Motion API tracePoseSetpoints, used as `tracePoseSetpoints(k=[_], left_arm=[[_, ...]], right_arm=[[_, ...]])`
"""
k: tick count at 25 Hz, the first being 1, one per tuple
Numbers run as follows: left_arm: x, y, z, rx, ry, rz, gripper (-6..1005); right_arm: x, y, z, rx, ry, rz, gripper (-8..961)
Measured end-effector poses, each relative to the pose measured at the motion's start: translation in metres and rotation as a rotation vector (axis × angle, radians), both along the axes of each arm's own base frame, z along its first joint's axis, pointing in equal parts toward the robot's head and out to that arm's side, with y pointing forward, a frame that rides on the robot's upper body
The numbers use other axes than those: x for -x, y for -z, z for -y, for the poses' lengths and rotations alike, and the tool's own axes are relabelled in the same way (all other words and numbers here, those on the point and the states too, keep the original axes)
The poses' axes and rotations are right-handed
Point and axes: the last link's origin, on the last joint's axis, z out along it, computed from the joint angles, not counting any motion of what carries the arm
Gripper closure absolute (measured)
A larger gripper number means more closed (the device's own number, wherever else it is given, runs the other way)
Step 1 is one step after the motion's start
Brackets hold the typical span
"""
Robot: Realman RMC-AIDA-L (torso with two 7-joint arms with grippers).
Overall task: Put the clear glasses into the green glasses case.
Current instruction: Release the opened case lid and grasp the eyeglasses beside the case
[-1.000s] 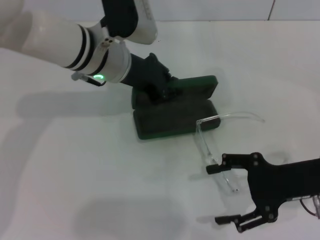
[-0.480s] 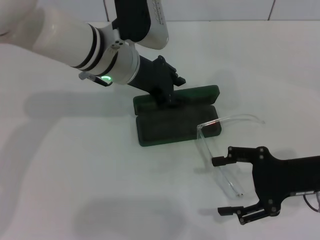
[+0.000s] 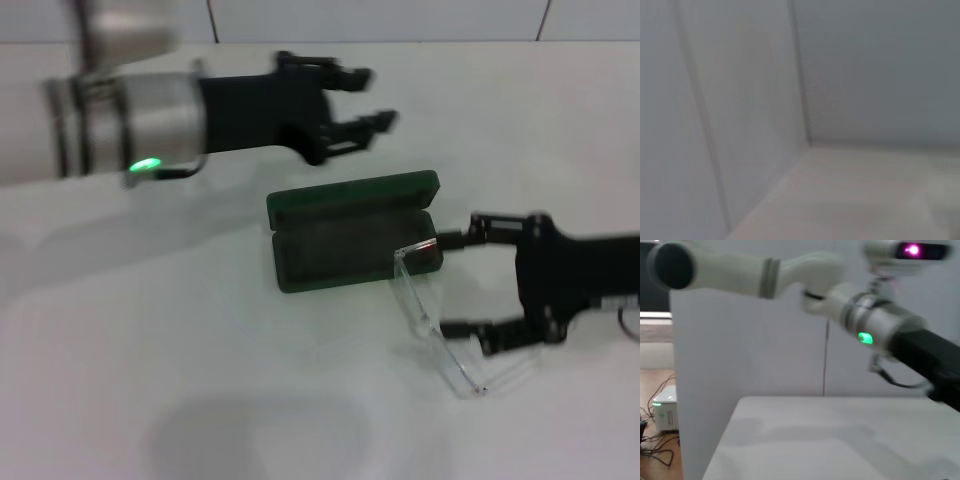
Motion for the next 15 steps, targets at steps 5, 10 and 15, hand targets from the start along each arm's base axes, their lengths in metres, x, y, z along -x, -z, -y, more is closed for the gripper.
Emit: tracePoseSetpoints(k=[5, 10, 15], left_arm=[[0.039, -0.019, 0.02, -0.054, -0.117, 0.132, 483], [0.057, -0.027, 0.034, -0.045, -0.164, 0.179, 482], [0.069, -0.029, 0.044, -0.014, -0.197, 0.271, 480]], right_arm=[[0.029, -0.017, -0.026, 0.064, 0.083, 0.171, 89], [0.065, -0.024, -0.04, -0.007, -0.118, 0.397, 90], [0.091, -0.014, -0.042, -0.053, -0.421, 0.553, 97]])
